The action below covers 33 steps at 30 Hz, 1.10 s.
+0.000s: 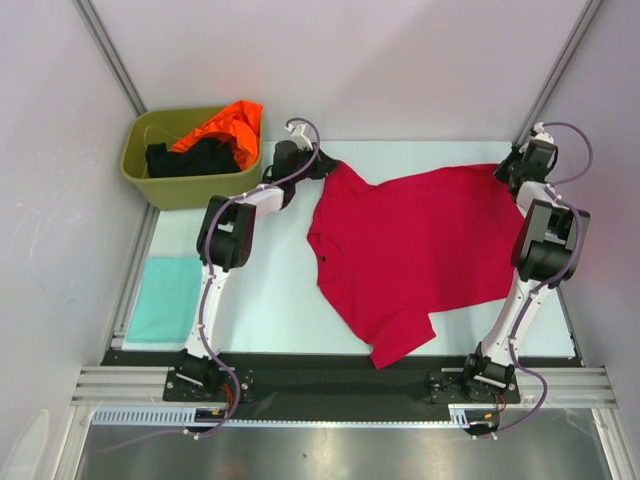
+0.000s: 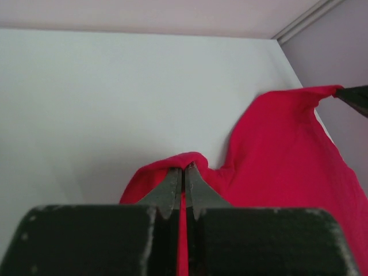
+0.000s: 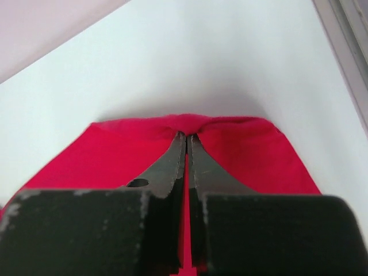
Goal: Fold and stack the t-shirts
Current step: Flatten the tshirt out, then fold the tshirt
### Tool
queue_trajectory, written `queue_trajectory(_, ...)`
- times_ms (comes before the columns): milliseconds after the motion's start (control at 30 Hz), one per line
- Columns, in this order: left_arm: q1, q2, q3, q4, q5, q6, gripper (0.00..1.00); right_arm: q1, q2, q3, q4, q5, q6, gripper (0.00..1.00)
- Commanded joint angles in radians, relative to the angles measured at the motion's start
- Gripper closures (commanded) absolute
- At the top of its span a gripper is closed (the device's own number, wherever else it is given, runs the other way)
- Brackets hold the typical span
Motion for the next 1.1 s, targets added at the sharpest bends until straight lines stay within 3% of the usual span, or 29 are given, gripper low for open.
queue_trajectory(0, -0.012, -0.102, 0.012, -0.075, 0.047, -0.007, 1.0, 0.012, 0.054, 0.09, -0.08, 0.027, -0.02, 1.0)
queue_trajectory(433, -0.067, -0.347, -0.104, -0.359, 0.01, 0.012, 1.0, -0.015, 0.172, 0.382, -0.298, 0.027, -0.049, 1.0)
queue_trajectory(833, -0.137, -0.56, -0.284, -0.505, -0.007, 0.015, 1.0, -0.04, 0.149, 0.357, -0.298, 0.019, -0.046, 0.98)
queue_trajectory(1067, -0.164, -0.645, -0.417, -0.49, 0.001, -0.036, 1.0, -0.066, 0.126, 0.36, -0.307, 0.026, -0.018, 1.0)
